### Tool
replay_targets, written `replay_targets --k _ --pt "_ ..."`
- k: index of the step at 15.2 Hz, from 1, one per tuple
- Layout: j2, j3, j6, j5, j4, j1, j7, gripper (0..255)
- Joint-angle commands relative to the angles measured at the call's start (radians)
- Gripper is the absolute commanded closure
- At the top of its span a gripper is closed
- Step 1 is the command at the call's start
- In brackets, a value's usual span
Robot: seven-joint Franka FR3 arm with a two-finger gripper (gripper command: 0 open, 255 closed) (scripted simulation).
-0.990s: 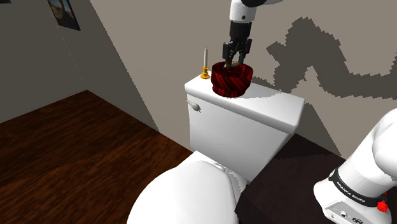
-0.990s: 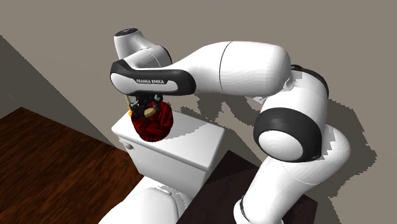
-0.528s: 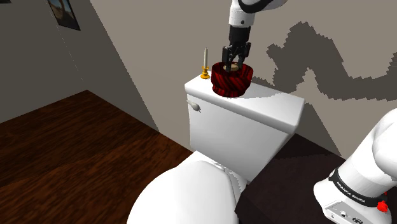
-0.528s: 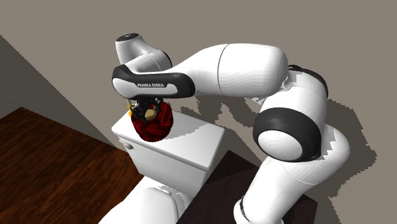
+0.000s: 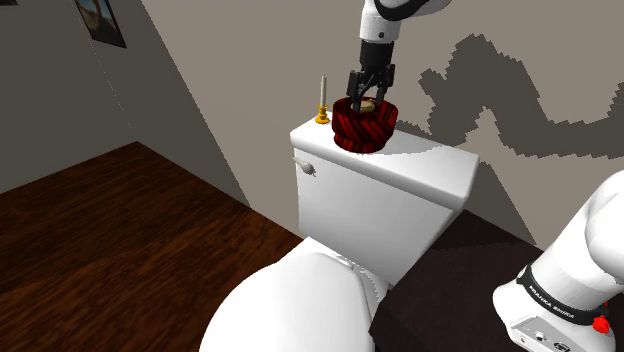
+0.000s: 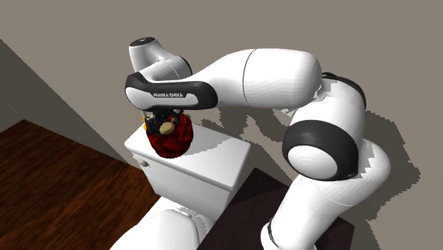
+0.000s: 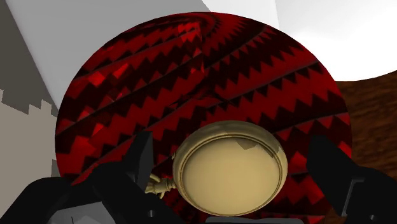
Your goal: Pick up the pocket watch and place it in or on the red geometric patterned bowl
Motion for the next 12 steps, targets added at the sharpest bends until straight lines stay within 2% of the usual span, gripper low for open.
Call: replay_targets --k 1,4,12 --pt "-0.002 0.000 -0.033 0.000 0.031 0.000 0.000 0" --pt "-0.002 0.000 -0.127 0.000 0.126 0.000 0.000 0" --pt "-0.002 0.000 -0.127 0.000 0.125 0.000 0.000 0"
